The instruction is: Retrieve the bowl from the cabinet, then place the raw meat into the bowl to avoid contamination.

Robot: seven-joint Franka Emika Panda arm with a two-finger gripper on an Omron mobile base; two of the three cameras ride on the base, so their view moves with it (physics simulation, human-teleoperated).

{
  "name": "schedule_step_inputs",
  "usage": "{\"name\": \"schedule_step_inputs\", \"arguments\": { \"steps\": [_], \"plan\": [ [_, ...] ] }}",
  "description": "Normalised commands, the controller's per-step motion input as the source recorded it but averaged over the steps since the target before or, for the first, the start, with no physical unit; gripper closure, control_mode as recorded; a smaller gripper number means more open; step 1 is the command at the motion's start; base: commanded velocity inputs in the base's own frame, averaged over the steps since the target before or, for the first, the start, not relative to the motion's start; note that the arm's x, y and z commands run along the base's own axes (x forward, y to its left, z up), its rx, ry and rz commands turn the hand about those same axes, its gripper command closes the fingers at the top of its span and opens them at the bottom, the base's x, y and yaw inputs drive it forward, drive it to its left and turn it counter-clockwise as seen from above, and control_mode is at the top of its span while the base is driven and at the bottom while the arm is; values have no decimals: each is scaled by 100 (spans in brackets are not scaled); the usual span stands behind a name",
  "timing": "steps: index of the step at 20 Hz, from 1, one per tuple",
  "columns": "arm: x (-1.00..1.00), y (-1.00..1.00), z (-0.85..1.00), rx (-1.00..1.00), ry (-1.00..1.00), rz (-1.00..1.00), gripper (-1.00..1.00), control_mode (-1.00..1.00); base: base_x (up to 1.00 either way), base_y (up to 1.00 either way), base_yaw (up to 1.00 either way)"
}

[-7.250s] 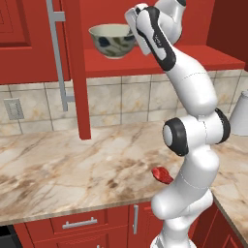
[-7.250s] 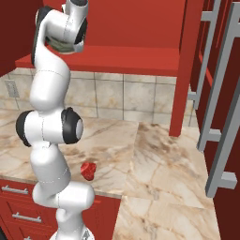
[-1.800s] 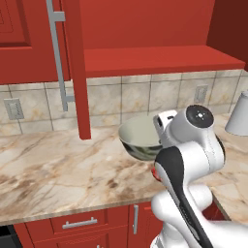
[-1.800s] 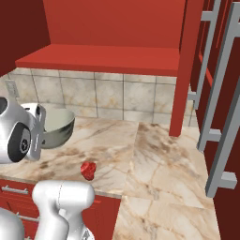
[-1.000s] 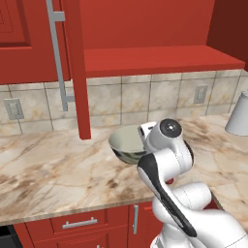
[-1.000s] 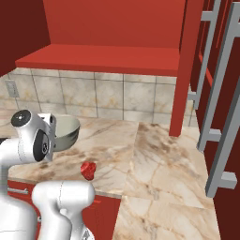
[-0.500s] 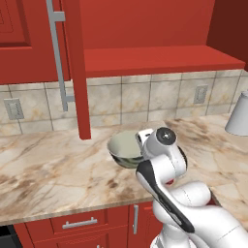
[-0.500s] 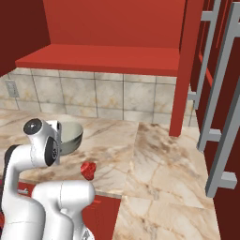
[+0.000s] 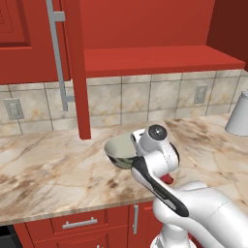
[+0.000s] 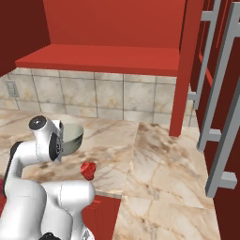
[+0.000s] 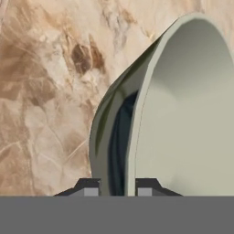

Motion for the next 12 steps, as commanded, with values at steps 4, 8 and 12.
{"name": "schedule_step_inputs", "arguments": {
  "steps": [4,8,12],
  "plan": [
    [22,0,-42,0,4,2,100,-100,0,0,0],
    [8,1,-35,0,5,1,100,-100,0,0,0],
    [16,7,-28,2,2,3,100,-100,0,0,0]
  ]
}}
